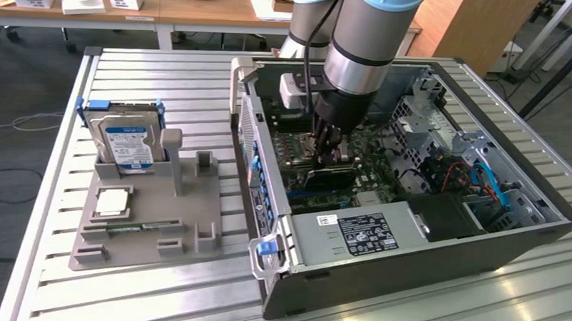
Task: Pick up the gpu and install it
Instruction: 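Press down on the gpu until it lock into place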
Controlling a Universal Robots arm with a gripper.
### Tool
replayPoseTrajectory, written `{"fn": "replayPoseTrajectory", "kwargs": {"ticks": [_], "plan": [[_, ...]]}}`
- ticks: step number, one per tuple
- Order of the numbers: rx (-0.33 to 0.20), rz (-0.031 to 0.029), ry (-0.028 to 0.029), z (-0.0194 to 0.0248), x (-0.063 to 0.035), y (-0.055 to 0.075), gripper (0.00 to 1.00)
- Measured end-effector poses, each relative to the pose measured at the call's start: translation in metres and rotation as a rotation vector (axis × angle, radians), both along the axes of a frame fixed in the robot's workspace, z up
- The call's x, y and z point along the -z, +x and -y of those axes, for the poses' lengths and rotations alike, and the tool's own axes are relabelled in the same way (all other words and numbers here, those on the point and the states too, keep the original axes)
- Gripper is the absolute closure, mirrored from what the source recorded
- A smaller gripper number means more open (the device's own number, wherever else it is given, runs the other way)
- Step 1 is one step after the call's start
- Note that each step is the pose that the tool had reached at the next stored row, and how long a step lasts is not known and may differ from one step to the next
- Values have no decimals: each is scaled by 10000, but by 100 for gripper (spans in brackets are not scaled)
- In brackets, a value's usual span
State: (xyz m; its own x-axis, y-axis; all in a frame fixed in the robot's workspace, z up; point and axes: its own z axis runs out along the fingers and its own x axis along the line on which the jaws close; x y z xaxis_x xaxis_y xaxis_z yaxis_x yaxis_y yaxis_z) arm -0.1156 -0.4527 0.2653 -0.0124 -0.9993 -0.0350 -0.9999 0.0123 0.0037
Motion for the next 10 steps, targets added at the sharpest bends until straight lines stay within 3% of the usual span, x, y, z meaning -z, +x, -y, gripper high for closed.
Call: {"fn": "replayPoseTrajectory", "kwargs": {"ticks": [10], "plan": [[0, 5, 8, -1, 13, 1, 89]]}}
